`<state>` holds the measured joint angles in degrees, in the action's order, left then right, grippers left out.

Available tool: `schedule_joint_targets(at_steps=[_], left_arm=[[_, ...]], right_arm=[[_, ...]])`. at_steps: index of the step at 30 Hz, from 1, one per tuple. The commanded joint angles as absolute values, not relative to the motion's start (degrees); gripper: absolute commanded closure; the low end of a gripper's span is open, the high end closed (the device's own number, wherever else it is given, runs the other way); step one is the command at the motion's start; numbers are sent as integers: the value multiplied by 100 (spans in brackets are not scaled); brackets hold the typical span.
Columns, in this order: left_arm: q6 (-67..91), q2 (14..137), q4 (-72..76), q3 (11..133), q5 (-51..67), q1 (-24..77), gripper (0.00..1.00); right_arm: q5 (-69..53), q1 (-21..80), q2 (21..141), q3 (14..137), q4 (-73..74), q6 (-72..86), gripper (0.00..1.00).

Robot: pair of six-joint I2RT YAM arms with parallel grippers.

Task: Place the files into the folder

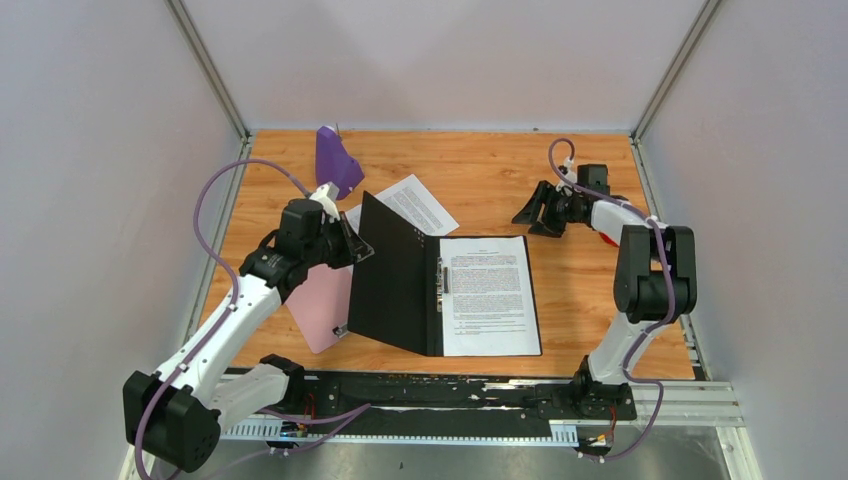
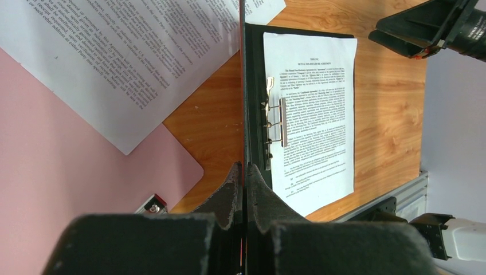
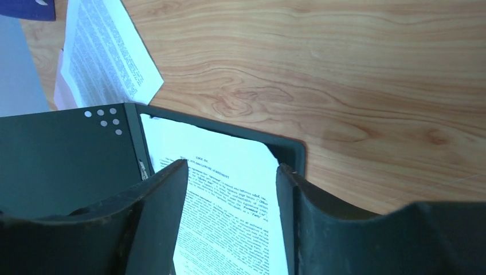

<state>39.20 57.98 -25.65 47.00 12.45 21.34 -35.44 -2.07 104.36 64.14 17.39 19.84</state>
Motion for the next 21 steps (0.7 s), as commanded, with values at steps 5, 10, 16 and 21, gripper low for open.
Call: schedule_joint_targets(at_steps=[5,10,16,21], left_arm=[[3922,5661,-2294,4675,1310,2137,100],[3907,5702,-2331,4734,1345,2136,100],[3845,5728,-2391,4825,1288,2136,100],[3859,5758,-2370,4817,1317,2136,100]], right_arm=[[-4122,56,9855,6540,1452,1765,29],[-4620,751,10008,6462,830,1788,28],[-4584,1519,10400,6486,301,1957,34],[-4584,2050,10788,6588,-123,2057,38]])
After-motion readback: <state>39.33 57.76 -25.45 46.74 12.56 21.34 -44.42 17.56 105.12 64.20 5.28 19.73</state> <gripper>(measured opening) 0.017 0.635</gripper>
